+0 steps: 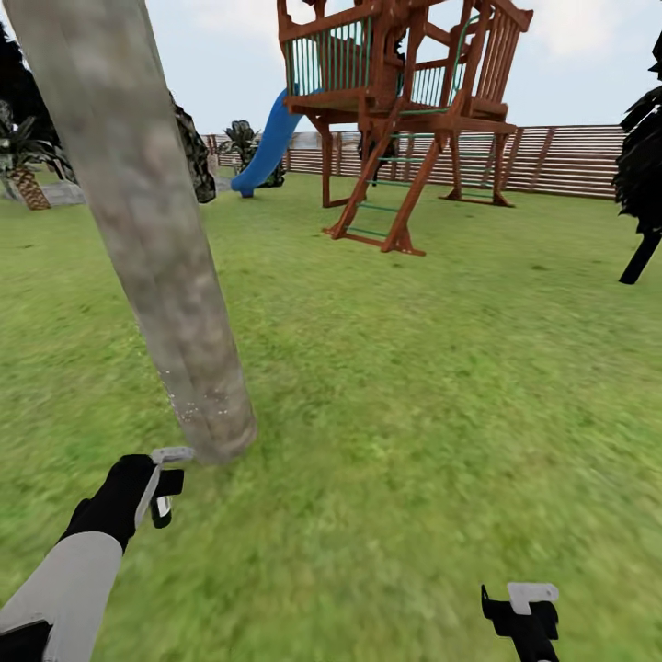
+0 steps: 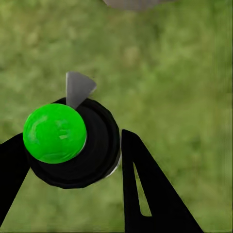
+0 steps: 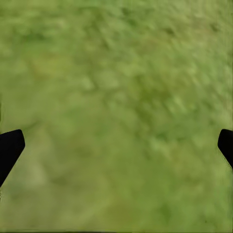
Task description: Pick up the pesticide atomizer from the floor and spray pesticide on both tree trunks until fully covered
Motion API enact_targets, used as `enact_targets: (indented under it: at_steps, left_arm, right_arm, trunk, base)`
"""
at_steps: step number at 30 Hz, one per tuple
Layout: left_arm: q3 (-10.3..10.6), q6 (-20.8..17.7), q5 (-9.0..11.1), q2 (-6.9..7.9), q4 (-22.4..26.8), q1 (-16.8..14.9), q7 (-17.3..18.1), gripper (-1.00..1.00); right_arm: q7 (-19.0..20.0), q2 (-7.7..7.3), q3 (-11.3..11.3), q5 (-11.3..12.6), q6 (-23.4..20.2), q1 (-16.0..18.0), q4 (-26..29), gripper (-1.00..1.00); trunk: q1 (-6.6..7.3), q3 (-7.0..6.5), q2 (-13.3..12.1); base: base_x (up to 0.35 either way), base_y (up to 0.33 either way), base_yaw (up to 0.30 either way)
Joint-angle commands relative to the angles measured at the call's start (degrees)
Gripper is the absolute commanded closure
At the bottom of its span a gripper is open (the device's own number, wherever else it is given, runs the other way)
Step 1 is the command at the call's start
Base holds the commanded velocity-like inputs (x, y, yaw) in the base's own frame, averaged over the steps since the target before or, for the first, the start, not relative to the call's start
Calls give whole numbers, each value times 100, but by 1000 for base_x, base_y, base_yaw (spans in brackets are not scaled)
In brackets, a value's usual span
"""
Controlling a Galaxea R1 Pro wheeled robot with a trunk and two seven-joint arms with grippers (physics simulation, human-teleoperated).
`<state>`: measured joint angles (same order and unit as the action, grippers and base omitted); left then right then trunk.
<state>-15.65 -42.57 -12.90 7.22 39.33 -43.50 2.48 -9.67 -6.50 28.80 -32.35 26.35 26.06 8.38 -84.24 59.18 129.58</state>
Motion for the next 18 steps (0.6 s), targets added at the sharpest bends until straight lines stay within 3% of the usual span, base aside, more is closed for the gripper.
enact_targets:
  at_steps: [1,5,7,12,15,18]
  left_arm:
    - [7,-67,32,-12,15,-88,25,100]
    - [17,-85,37,-16,18,-121,25,100]
    - [31,-677,27,-30,15,-719,38,100]
    - [109,-932,16,-48,13,-1452,42,100]
    - [364,-1175,23,-24,13,-1616,42,100]
    - [410,-1206,20,47,13,-1600,42,100]
  right_arm:
    - [-21,-1,33,-60,16,4,-9,-100]
    - [-19,-1,33,-60,13,4,-10,-100]
    - [-11,-1,30,-61,11,4,-9,-100]
    - [-9,-7,31,-53,14,4,-3,-100]
    - [-17,-29,30,-59,14,4,-9,-100]
    - [-17,-35,35,-56,11,4,-9,-100]
  trunk:
    - [3,5,2]
    - [3,5,2]
    - [3,5,2]
    - [3,5,2]
    - [3,5,2]
    - [3,5,2]
  base:
    - [-41,-26,277]
    - [-25,-16,277]
    - [-6,-4,277]
    - [-1,0,190]
    - [0,0,12]
    - [0,0,0]
